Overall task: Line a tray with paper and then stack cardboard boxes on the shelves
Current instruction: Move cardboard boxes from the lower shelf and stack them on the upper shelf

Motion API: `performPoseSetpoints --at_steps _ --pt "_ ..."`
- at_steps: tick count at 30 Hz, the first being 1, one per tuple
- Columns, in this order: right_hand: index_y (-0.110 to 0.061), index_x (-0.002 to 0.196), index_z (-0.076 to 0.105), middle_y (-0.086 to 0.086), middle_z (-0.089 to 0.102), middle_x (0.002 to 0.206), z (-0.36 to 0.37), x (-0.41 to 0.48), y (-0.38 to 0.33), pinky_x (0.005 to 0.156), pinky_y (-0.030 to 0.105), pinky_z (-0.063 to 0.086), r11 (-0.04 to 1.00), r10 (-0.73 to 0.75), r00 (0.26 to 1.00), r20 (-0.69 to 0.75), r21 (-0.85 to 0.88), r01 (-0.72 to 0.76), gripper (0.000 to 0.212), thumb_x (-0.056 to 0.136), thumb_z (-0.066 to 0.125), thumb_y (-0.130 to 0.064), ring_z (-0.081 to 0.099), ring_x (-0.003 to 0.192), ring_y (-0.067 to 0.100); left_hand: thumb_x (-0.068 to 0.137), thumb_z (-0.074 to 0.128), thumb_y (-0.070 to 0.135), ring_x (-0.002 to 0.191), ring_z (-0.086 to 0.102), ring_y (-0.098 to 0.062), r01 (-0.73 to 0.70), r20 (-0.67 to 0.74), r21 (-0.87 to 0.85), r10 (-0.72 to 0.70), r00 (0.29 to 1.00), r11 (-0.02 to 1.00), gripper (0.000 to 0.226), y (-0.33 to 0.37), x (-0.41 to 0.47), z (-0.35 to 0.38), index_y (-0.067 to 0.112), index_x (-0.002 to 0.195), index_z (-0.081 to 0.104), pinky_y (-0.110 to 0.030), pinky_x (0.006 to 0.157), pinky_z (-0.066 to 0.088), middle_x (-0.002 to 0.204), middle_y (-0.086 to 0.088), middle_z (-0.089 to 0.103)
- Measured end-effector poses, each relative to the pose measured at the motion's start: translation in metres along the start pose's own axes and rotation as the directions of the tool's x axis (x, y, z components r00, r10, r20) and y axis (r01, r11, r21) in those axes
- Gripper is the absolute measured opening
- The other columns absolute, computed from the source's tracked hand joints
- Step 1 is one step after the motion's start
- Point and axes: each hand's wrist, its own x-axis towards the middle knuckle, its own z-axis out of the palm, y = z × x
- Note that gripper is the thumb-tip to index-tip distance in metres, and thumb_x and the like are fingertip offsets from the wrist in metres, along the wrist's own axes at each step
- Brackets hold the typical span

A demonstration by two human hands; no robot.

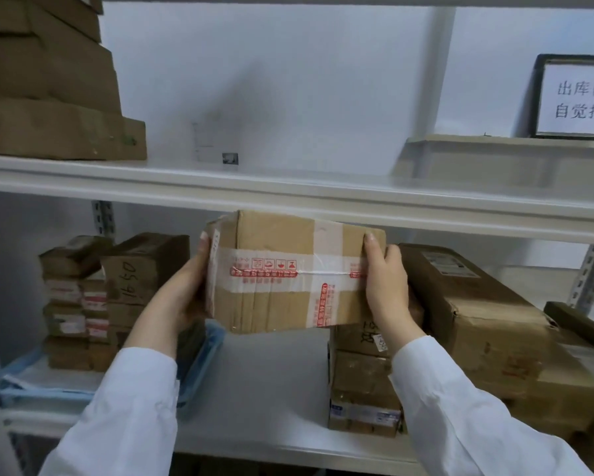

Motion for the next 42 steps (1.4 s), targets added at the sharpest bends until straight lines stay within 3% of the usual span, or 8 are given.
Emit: performPoseSetpoints --at_steps 6,11,14,17,21,28,38,42 --pt "-0.019 0.109 0.05 0.004 0.062 0.101 0.005 -0.007 -0.025 0.088 0.05 0.049 0.99 -0.01 0.999 0.053 -0.143 0.017 0.059 0.086 0.032 -0.071 0.061 0.093 0.024 0.029 0.062 0.085 0.109 0.058 -0.039 0.004 0.002 0.01 -0.004 1.0 1.0 0.114 0.021 -0.014 -0.03 0.013 0.118 0.056 -0.049 0.098 0.045 0.115 -0.022 0.063" --pt "-0.02 0.104 0.053 0.003 0.063 0.098 0.005 -0.007 -0.039 0.088 0.048 0.049 0.98 0.045 0.995 0.084 -0.195 -0.028 0.059 0.087 0.028 -0.071 0.061 0.091 0.023 0.056 0.056 0.069 0.1 0.059 -0.033 -0.107 0.1 -0.019 0.108 0.989 0.994 0.07 0.027 -0.027 -0.038 0.017 0.103 0.061 -0.044 0.095 0.044 0.098 -0.017 0.069" --pt "-0.019 0.103 0.053 0.003 0.064 0.097 0.004 -0.006 -0.05 0.088 0.047 0.05 0.969 0.061 0.994 0.094 -0.244 -0.036 0.057 0.09 0.025 -0.067 0.062 0.09 0.022 0.041 0.077 0.069 0.108 0.06 -0.032 -0.162 0.23 -0.031 0.164 0.959 0.986 0.095 0.038 -0.029 -0.052 0.015 0.117 0.06 -0.046 0.098 0.044 0.113 -0.018 0.067" --pt "-0.02 0.108 0.044 0.002 0.06 0.098 0.004 0.0 -0.063 0.085 0.043 0.049 0.964 0.084 0.991 0.1 -0.26 -0.056 0.047 0.093 0.028 -0.061 0.06 0.094 0.022 0.023 0.089 0.06 0.114 0.055 -0.04 -0.151 0.409 -0.046 0.156 0.899 0.988 0.122 0.055 -0.026 -0.067 0.014 0.129 0.052 -0.054 0.087 0.051 0.125 -0.02 0.059" --pt "-0.011 0.121 0.05 0.005 0.062 0.108 0.008 0.009 -0.082 0.081 0.038 0.046 0.972 0.13 0.974 0.188 -0.218 -0.088 0.064 0.09 0.032 -0.064 0.06 0.099 0.025 0.041 0.092 0.046 0.097 0.065 -0.038 -0.204 0.629 -0.142 0.248 0.737 0.969 0.079 0.086 -0.037 -0.067 0.014 0.109 0.067 -0.055 0.07 0.056 0.107 -0.018 0.067" --pt "-0.016 0.112 0.065 0.012 0.07 0.107 0.006 0.02 -0.124 0.097 0.047 0.047 0.993 0.081 0.943 0.322 0.061 -0.106 0.058 0.091 0.037 -0.062 0.065 0.1 0.031 0.028 0.084 0.065 0.084 0.071 -0.029 -0.471 0.488 -0.082 0.448 0.749 0.878 0.081 0.148 -0.062 -0.059 0.023 0.096 0.072 -0.05 0.058 0.056 0.098 -0.01 0.071" --pt "-0.016 0.106 0.064 0.002 0.072 0.088 0.008 0.052 -0.181 0.069 0.03 0.049 0.961 -0.078 0.934 0.348 0.275 -0.022 0.042 0.096 0.041 -0.05 0.069 0.075 0.016 0.077 0.046 0.061 0.084 0.07 -0.028 -0.644 0.383 -0.008 0.598 0.705 0.765 0.046 0.205 -0.087 -0.042 0.028 0.1 0.067 -0.05 0.064 0.056 0.093 -0.003 0.069" --pt "-0.019 0.115 0.064 0.006 0.072 0.106 0.014 0.062 -0.193 0.087 0.04 0.053 0.951 -0.063 0.965 0.255 0.307 -0.019 0.051 0.09 0.046 -0.059 0.068 0.096 0.025 0.074 0.054 0.053 0.092 0.068 -0.023 -0.692 0.387 0.02 0.633 0.671 0.721 0.045 0.214 -0.093 -0.034 0.028 0.112 0.06 -0.047 0.07 0.057 0.097 0.001 0.069"
